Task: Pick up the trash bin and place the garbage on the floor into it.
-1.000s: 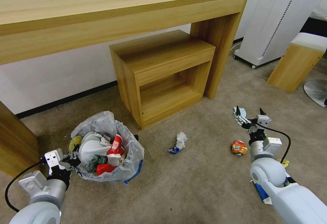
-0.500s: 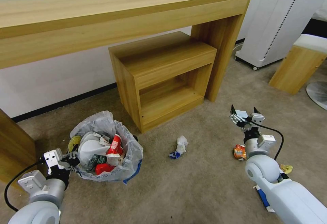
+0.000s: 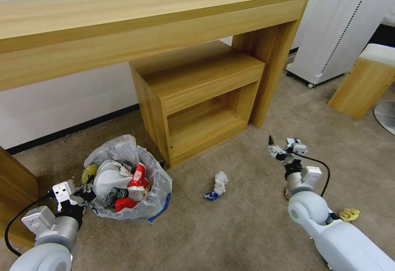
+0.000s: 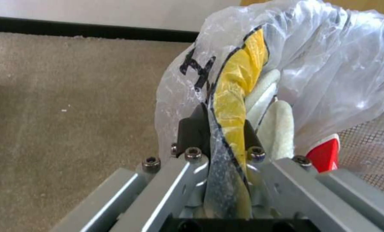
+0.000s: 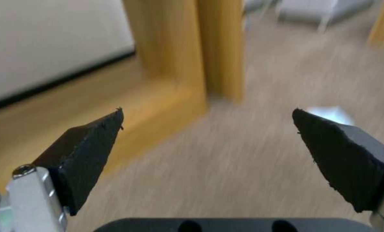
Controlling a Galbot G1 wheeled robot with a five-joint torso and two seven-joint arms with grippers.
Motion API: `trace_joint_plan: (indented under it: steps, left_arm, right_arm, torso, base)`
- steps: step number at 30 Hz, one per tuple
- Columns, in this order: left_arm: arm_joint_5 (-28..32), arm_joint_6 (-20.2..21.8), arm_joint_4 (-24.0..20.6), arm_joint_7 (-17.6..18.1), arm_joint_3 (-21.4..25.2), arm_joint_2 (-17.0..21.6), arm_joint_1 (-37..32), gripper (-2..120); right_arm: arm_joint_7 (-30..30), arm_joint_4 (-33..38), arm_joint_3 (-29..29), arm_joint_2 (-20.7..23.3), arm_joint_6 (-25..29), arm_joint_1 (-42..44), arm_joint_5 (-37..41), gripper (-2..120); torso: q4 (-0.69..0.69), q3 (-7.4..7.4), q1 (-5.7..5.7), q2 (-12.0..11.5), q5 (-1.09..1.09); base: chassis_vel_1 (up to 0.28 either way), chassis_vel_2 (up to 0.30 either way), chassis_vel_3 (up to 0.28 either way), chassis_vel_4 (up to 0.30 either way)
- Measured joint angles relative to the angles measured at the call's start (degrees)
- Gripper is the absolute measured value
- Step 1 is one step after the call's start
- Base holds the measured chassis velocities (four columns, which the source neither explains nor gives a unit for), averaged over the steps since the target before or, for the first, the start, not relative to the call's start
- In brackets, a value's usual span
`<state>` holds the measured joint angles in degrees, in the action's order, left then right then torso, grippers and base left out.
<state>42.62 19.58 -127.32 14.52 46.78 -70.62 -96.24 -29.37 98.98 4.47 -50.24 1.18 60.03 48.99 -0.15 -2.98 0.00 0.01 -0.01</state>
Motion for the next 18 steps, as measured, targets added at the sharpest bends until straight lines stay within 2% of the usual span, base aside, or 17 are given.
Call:
trace_joint_plan:
  steps: [3,7,13,15,17,18]
  left_arm:
    - [0.0,0.0,-0.1,0.1,0.0,-0.1,0.0,2]
    - [0.0,0.0,-0.1,0.1,0.2,-0.2,-0.1,2]
    - [0.0,0.1,0.3,0.3,0.4,-0.5,0.0,2]
    - [0.0,0.1,0.8,0.3,0.5,-0.5,0.2,2]
    - [0.0,0.1,0.9,0.3,0.5,-0.5,0.3,2]
    - [0.0,0.1,1.2,0.3,0.5,-0.5,0.5,2]
  right_arm:
    - [-1.5,-0.9,-2.6,-0.7,-3.0,-2.2,3.9,100]
    - [-4.6,-4.2,-8.3,-3.3,-9.6,-8.0,13.6,100]
    - [-7.7,-9.2,-13.4,-6.1,-14.4,-13.3,19.1,100]
    - [-10.0,-12.3,-15.5,-8.6,-17.0,-15.5,20.9,100]
    - [-10.3,-13.2,-15.9,-9.3,-17.3,-16.0,21.1,100]
    - [-10.7,-15.1,-16.7,-11.0,-17.7,-17.0,21.1,100]
  torso:
    - [-0.01,-0.01,0.0,0.0,0.0]
    - [0.0,-0.01,0.0,0.0,0.01]
    - [0.0,-0.01,0.0,0.0,-0.01]
    - [-0.01,-0.01,0.0,0.0,0.0]
    - [-0.01,-0.01,0.0,0.0,0.0]
    - [-0.02,-0.01,0.0,0.0,-0.03]
  base:
    - [0.0,0.0,0.0,0.0]
    - [0.0,0.0,0.0,0.0]
    - [0.0,0.0,0.0,0.0]
    - [0.0,0.0,0.0,0.0]
    - [0.0,0.0,0.0,0.0]
    - [0.0,0.0,0.0,0.0]
